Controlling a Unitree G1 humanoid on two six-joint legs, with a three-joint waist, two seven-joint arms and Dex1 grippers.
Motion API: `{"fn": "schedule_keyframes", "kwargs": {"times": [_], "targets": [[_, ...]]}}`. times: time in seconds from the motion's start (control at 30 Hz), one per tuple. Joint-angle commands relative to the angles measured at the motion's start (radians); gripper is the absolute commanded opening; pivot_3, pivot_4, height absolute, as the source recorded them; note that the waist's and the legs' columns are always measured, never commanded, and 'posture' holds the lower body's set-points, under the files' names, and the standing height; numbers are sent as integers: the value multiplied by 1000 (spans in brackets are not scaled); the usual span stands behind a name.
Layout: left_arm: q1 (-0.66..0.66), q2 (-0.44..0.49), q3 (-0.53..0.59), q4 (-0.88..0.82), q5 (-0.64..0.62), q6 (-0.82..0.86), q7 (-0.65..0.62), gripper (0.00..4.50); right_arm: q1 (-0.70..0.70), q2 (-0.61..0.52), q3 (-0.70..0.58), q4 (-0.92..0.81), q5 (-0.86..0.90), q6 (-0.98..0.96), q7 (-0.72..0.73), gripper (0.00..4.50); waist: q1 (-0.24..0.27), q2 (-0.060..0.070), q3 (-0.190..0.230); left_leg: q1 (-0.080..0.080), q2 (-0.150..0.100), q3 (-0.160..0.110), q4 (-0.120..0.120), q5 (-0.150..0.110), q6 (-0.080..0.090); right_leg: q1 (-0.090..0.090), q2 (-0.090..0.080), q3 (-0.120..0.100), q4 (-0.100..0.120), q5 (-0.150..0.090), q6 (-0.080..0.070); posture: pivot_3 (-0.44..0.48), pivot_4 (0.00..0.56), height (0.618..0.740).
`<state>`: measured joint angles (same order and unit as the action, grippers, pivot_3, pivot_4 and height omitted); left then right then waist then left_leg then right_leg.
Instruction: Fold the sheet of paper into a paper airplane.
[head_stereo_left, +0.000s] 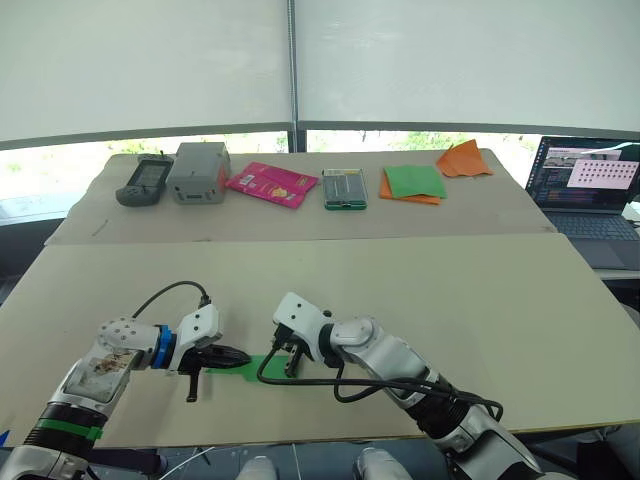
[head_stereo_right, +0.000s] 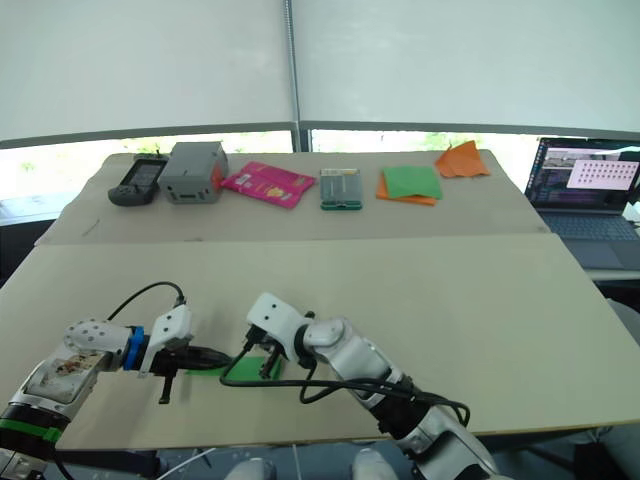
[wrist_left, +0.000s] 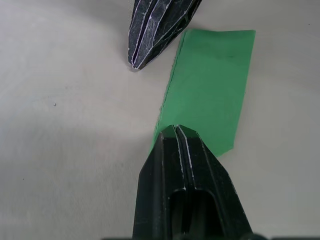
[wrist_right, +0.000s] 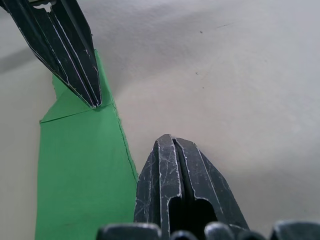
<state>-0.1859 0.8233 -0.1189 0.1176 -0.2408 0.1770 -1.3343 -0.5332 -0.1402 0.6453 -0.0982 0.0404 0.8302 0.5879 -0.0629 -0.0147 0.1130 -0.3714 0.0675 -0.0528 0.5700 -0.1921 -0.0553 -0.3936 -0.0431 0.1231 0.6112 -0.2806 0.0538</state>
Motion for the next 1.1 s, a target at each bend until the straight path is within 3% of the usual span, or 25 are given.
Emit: {"fn": "schedule_keyframes", "kwargs": {"times": [0.03,1.1], "targets": [[26,-2,-35,31,49,16,28,0,10,-1,33,-16,-1,-18,27,47,0,0,0,0,0,0,0,0,0,0,0,0,0,0,0,0,150,740],[41,8,-26,34,56,4,36,0,7,-15,105,54,-50,-22,101,47,-4,2,-1,0,0,0,0,0,0,1,0,0,0,0,0,0,150,740]]}}
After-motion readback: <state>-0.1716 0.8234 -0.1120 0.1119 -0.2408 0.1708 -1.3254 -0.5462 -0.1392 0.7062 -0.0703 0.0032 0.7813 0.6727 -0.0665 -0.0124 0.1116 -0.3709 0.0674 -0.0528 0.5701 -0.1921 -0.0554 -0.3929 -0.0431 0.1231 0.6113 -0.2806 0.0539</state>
